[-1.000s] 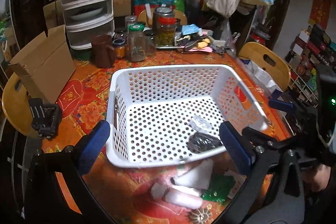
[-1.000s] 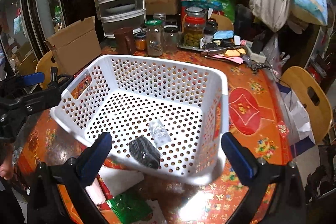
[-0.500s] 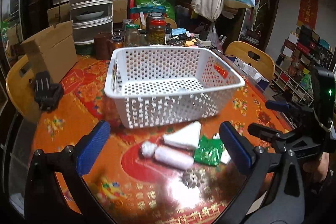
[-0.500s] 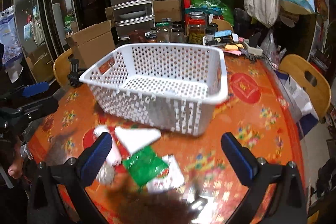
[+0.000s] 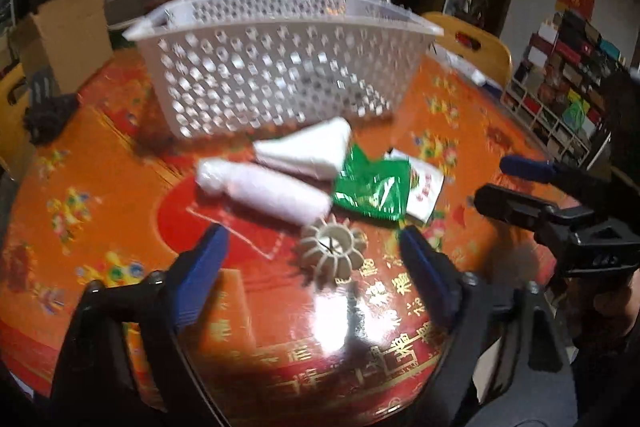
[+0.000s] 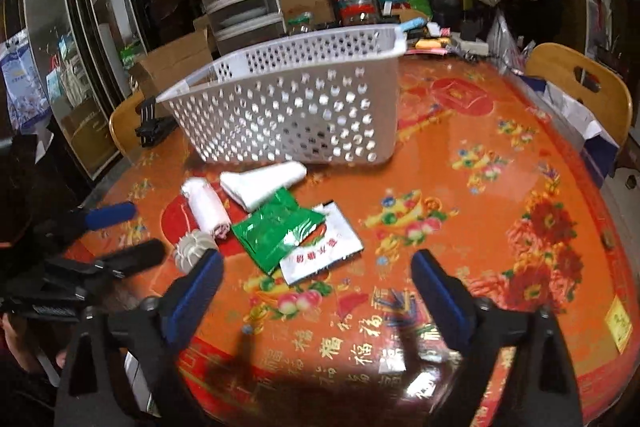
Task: Organize soft objects
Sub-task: 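Withdraw both grippers from the basket back toward the remaining items, then grasp the white ribbed plastic piece with left gripper while right grasps green packet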
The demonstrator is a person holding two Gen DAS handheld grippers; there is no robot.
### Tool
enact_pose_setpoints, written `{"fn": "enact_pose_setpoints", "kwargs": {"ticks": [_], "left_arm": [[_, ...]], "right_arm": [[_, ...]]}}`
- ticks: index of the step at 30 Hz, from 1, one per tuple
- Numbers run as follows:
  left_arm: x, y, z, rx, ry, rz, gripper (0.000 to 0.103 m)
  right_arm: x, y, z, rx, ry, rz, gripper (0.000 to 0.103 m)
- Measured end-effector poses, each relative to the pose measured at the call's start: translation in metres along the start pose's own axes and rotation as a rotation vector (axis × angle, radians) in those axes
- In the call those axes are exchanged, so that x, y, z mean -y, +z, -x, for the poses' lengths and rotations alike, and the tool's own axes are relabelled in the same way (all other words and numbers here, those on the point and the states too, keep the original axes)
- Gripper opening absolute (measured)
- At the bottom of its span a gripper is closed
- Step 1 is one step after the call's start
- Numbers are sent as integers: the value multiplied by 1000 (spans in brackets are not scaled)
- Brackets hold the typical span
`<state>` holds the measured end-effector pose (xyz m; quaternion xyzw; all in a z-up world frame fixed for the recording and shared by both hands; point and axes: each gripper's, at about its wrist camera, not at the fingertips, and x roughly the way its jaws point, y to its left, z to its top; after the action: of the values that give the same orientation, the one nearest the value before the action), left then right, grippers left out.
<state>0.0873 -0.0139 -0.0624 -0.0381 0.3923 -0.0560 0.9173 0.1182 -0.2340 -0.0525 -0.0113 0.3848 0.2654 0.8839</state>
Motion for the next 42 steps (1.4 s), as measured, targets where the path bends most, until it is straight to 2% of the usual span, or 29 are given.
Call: {"fn": "enact_pose_setpoints", "kwargs": {"ticks": [6, 8, 10, 14, 23, 31, 37, 38, 40, 42], "left_arm": [[9, -4, -25, -28, 23, -20, 59], [6, -4, -28, -33, 6, -11, 54], [3, -4, -30, -33, -25, -5, 42], [-5, -5, -26, -29, -17, -14, 42], [-41, -13, -15, -19, -2, 52, 42], [-66, -20, -7, -8, 10, 101, 42], [-71, -22, -6, -2, 4, 114, 42], [-71, -22, -5, -2, 4, 115, 42], [-71, -23, -5, -1, 1, 118, 42], [-72, -23, -5, -1, -3, 121, 42]], "right_arm": [[-17, 7, -22, -18, 23, 47, 91], [-22, 11, -33, -31, 32, 62, 91], [-28, 13, -43, -49, 33, 82, 91], [-38, 18, -62, -74, 42, 106, 91], [-47, 22, -84, -122, 38, 126, 91], [-59, 22, -97, -161, -11, 177, 91], [-68, 21, -107, -190, -64, 222, 90], [-69, 22, -108, -190, -75, 223, 89], [-69, 22, -107, -175, -99, 218, 75], [-68, 22, -106, -167, -104, 209, 69]]}}
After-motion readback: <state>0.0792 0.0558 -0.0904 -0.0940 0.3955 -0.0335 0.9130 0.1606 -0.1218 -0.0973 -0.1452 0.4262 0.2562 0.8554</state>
